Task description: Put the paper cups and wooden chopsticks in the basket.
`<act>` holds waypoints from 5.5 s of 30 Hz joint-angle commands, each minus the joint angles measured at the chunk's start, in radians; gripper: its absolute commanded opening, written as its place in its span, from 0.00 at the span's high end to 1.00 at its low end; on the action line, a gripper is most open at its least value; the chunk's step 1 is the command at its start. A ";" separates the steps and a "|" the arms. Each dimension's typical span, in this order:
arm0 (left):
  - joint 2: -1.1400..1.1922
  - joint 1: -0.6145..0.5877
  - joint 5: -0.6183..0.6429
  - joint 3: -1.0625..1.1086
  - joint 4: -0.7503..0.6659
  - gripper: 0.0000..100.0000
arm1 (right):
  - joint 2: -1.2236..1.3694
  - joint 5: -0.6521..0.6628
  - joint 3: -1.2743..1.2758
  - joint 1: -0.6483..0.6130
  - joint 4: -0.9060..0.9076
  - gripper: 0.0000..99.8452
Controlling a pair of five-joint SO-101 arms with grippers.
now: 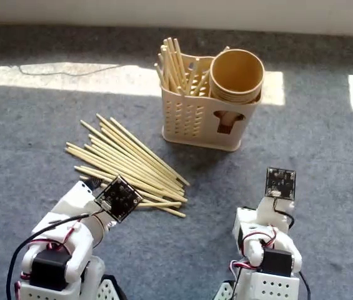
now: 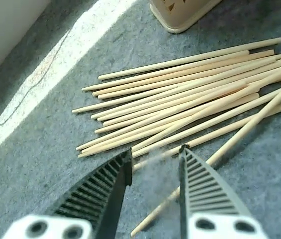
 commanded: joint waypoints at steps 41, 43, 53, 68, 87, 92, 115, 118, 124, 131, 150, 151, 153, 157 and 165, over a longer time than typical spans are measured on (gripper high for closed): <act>0.984 0.278 -0.107 -0.367 -0.060 0.85 | -0.012 0.009 0.104 -0.010 0.013 0.99; 1.004 0.278 -0.121 -0.371 -0.060 0.85 | -0.012 0.009 0.104 -0.010 0.013 0.99; 1.119 0.272 -0.170 -0.367 -0.152 0.85 | -0.012 0.009 0.104 -0.010 0.013 0.99; 1.302 0.272 -0.166 -0.366 -0.275 0.87 | -0.012 0.009 0.104 -0.010 0.013 0.99; 1.420 0.245 -0.141 -0.367 -0.437 0.88 | -0.012 0.009 0.104 -0.010 0.013 0.99; 1.422 0.193 -0.094 -0.366 -0.512 0.85 | -0.012 0.009 0.104 -0.010 0.013 0.99; 1.411 0.203 -0.094 -0.429 -0.338 0.99 | -0.012 0.009 0.104 -0.010 0.013 0.99; 1.411 0.203 -0.092 -0.492 -0.262 0.99 | -0.012 0.009 0.104 -0.010 0.013 0.99; 1.411 0.203 -0.089 -0.578 -0.155 0.99 | -0.012 0.009 0.104 -0.010 0.013 0.99; 1.411 0.285 -0.092 -0.676 0.057 0.99 | -0.012 0.009 0.104 -0.010 0.013 0.99; 1.162 0.306 -0.086 -1.075 0.334 0.99 | -0.012 0.009 0.104 -0.010 0.013 0.99; 1.148 0.306 -0.084 -1.075 0.334 0.99 | -0.012 0.009 0.104 -0.010 0.013 0.99; 1.121 0.305 -0.071 -1.075 0.333 0.99 | -0.012 0.009 0.104 -0.010 0.013 0.99; 1.081 0.271 -0.009 -1.125 0.333 0.99 | -0.012 0.009 0.104 -0.010 0.013 0.99; 1.075 0.219 0.132 -1.336 0.230 0.99 | -0.012 0.009 0.104 -0.010 0.013 0.99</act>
